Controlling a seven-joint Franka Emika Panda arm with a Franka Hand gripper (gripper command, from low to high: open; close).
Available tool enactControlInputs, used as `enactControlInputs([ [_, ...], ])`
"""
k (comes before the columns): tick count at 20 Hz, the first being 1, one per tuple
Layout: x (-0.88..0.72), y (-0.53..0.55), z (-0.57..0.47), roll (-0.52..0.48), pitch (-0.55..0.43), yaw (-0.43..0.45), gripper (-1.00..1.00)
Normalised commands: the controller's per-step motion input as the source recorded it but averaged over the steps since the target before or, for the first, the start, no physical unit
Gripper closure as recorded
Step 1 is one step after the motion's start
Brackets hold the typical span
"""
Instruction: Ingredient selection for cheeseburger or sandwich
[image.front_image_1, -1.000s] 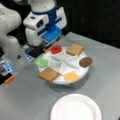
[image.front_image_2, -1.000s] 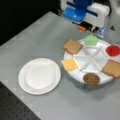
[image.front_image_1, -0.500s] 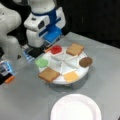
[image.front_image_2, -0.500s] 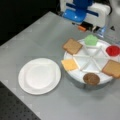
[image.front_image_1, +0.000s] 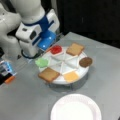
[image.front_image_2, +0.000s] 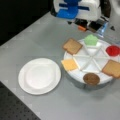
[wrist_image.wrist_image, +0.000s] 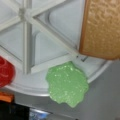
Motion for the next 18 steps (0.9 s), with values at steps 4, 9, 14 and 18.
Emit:
enactControlInputs([
  [4,0.37,-0.17,0.11,0.292,0.206,0.062,-1.0],
  [9,0.41,-0.37,0.06,0.366,0.209,0.149,-1.0],
  [14,0.38,-0.43,0.11,0.437,0.245,0.191,-1.0],
  [18,0.4,-0.34,0.12,0.442,0.281,0.197,-1.0],
])
